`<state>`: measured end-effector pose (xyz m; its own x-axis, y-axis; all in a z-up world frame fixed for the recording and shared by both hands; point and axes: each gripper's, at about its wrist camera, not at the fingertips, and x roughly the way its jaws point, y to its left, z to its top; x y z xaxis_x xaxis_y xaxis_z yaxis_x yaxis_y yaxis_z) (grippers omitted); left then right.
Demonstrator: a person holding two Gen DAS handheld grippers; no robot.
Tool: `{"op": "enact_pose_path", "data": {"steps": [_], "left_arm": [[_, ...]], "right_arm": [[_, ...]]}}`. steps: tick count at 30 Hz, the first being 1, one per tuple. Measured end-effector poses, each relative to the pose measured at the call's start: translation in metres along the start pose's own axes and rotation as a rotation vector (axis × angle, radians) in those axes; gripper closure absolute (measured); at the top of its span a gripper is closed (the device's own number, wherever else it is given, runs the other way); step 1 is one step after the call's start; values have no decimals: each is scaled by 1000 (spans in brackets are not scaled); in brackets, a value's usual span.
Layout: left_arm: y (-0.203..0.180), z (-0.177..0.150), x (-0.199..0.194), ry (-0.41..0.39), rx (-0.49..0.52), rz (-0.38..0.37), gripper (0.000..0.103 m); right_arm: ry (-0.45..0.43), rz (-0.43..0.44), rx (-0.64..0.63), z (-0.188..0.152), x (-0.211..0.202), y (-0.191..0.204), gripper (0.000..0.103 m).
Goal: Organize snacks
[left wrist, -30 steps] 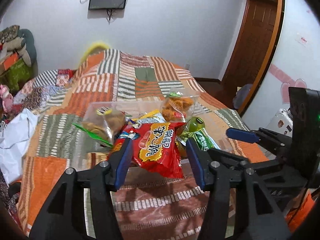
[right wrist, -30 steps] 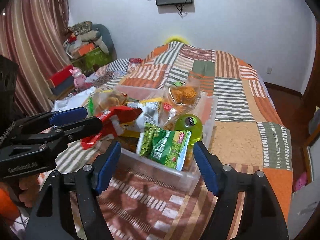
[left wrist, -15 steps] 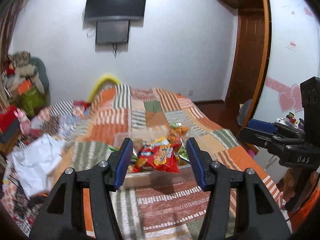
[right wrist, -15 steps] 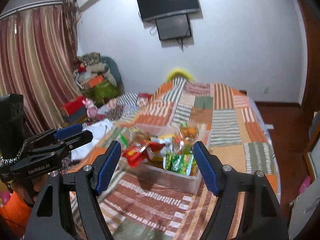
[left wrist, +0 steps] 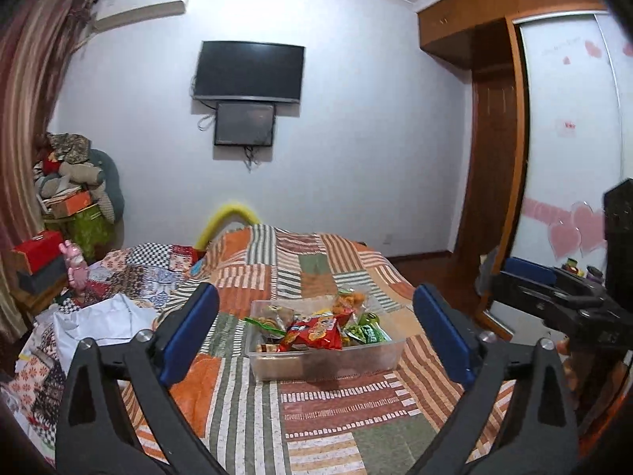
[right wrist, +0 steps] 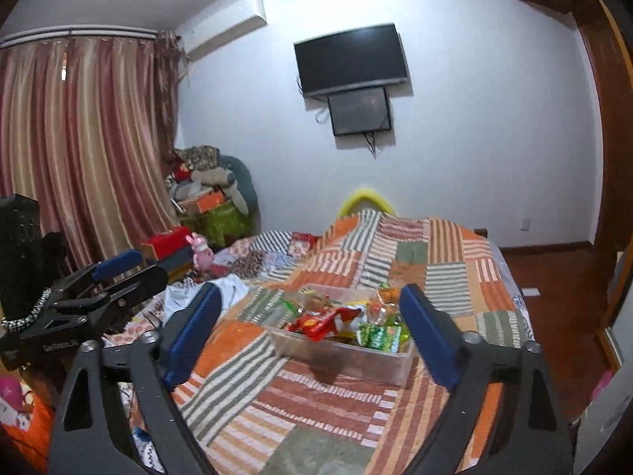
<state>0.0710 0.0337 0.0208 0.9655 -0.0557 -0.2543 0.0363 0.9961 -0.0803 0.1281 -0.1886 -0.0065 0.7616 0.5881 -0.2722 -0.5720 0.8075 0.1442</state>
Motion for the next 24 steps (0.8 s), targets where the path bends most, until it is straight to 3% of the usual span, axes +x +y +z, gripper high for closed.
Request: {"op": "enact_pose_path", "data": {"steps": [1, 13, 24], "left_arm": [[1, -2, -3, -9, -3, 3, 1], [2, -9, -21, -50, -17, 11, 0], [-2, -19, -17, -25, -9, 9, 0]], "right_arm": [[-19, -12, -5, -1, -4, 3, 0], [-32, -37, 5, -8, -5, 8, 0], [-32, -39, -22, -10, -8, 15, 0]]}}
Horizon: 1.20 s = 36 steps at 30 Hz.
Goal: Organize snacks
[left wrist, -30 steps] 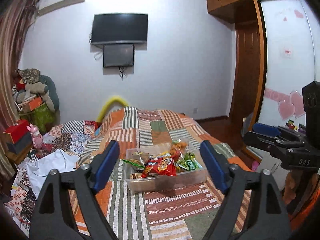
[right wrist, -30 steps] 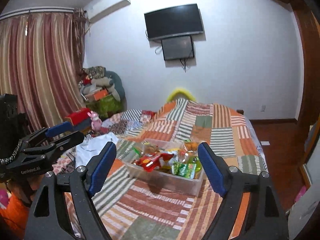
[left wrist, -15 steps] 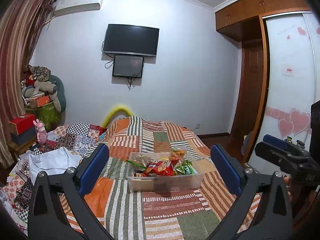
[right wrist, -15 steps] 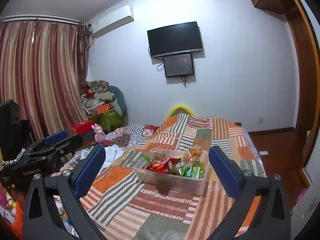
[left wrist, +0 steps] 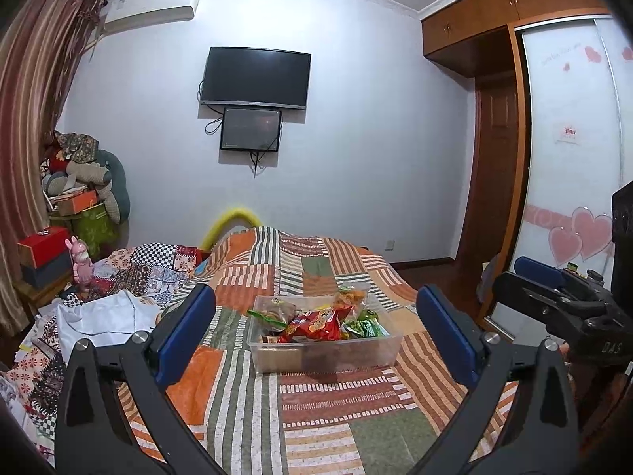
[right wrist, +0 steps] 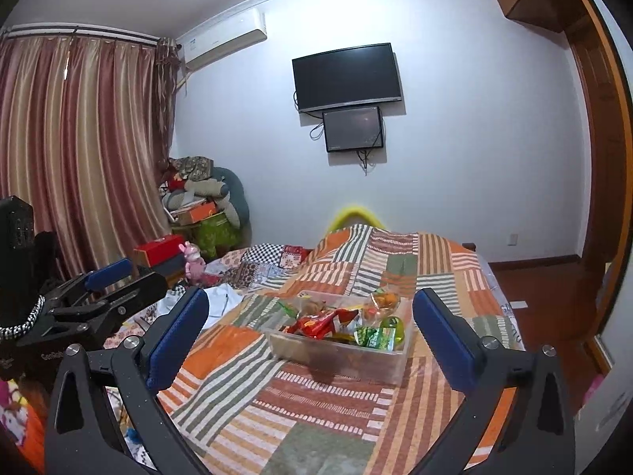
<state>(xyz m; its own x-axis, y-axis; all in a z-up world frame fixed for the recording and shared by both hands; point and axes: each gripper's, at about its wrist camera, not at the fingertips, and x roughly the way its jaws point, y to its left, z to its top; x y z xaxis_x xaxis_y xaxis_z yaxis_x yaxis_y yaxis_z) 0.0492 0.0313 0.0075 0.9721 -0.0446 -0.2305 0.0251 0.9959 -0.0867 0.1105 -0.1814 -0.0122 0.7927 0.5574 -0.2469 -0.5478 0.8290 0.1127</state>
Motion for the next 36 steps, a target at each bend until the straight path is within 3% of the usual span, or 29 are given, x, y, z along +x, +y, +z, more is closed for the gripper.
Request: {"op": "enact_pose_path", "data": {"steps": [36], "left_arm": [[-2, -3, 3, 22, -5, -10, 0]], "right_arm": [[21, -27, 34, 2, 2, -11, 0]]}}
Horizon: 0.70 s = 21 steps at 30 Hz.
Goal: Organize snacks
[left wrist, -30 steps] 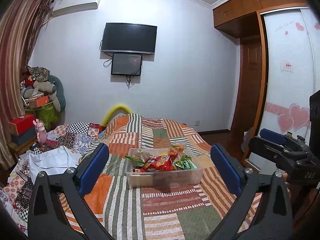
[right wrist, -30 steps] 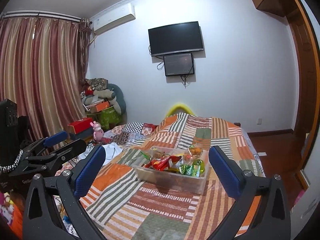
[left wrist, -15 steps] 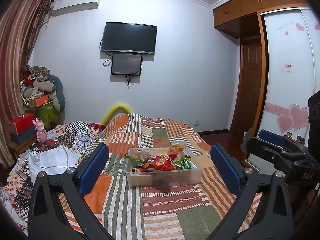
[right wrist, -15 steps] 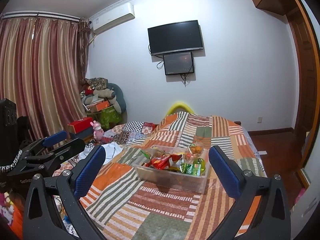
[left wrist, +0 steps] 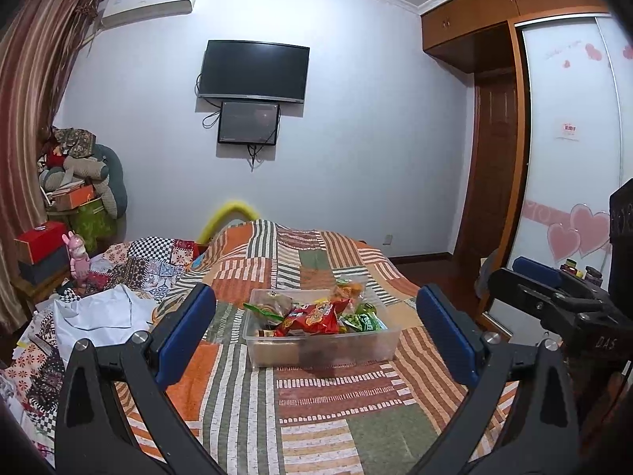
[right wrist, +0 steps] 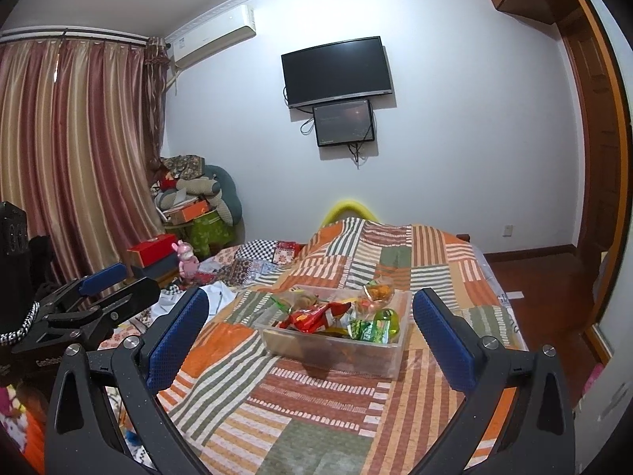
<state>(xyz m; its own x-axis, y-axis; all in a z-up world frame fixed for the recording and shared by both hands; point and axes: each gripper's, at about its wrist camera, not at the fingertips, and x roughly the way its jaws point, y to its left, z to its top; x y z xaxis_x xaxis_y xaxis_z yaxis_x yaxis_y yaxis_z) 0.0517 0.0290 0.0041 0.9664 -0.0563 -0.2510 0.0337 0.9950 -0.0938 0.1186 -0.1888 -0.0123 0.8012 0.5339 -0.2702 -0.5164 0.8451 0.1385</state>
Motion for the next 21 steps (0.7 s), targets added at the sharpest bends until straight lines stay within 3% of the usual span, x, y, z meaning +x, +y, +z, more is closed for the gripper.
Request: {"op": "enact_pose_path", "data": {"steps": [21], "left_arm": [[-1, 0, 2, -8, -2, -19, 0]], "right_arm": [[-19, -21, -19, 0, -3, 3, 0]]}}
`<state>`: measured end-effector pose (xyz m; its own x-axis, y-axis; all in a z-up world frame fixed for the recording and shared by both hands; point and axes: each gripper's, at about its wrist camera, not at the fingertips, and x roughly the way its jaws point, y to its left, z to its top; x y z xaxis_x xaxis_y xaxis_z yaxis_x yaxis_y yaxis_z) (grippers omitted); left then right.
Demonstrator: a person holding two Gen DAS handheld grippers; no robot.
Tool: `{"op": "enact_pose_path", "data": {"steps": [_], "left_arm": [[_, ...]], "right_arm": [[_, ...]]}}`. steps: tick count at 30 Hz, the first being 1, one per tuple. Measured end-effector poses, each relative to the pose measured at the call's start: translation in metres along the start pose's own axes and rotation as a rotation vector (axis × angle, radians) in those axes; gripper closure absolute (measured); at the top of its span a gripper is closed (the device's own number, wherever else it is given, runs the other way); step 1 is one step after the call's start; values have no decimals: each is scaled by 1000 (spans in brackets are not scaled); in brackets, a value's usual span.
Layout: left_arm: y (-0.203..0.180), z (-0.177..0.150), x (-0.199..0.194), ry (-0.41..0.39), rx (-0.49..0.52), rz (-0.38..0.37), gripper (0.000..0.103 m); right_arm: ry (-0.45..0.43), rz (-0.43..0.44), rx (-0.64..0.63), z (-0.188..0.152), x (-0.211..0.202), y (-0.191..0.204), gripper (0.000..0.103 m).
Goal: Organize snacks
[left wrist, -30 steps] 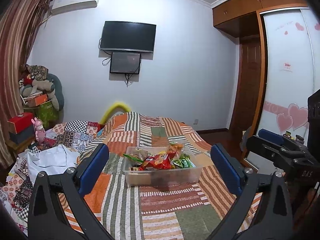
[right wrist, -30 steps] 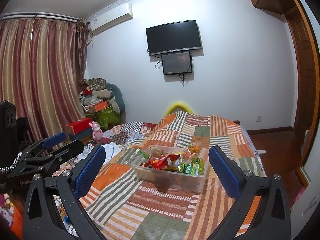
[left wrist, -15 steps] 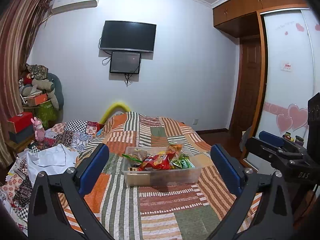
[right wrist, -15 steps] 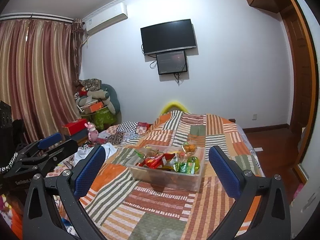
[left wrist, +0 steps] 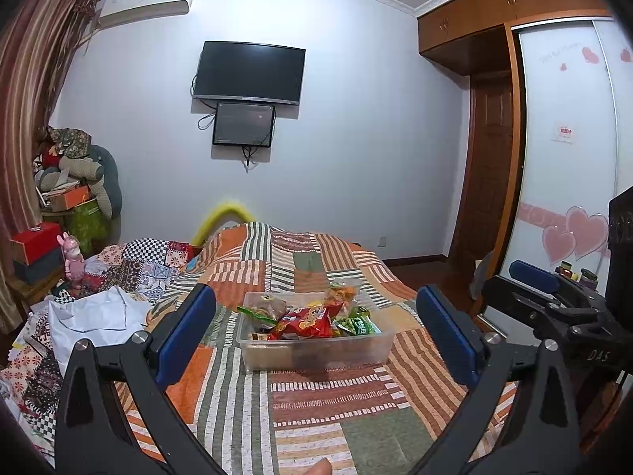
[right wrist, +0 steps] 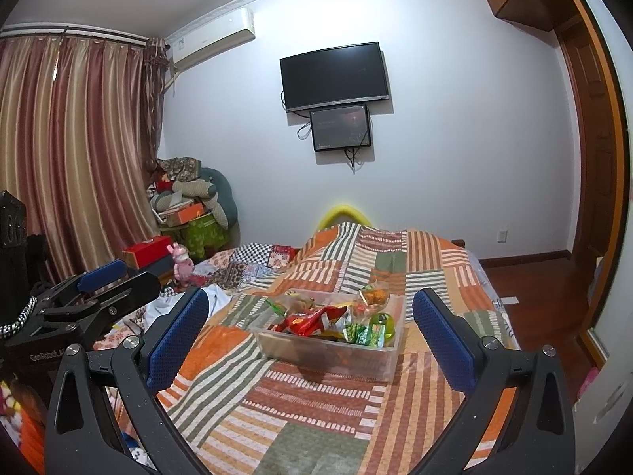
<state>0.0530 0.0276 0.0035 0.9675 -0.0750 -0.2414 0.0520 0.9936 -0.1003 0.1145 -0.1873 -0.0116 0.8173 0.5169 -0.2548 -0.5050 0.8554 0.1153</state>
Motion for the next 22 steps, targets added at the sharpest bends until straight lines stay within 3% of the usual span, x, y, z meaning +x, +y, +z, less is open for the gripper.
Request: {"op": "enact_pose_path", "data": {"steps": [22], "left_arm": [[7, 0, 7, 25, -36, -4, 0]], "right_arm": [[-7, -2, 14, 0, -2, -1, 0]]}}
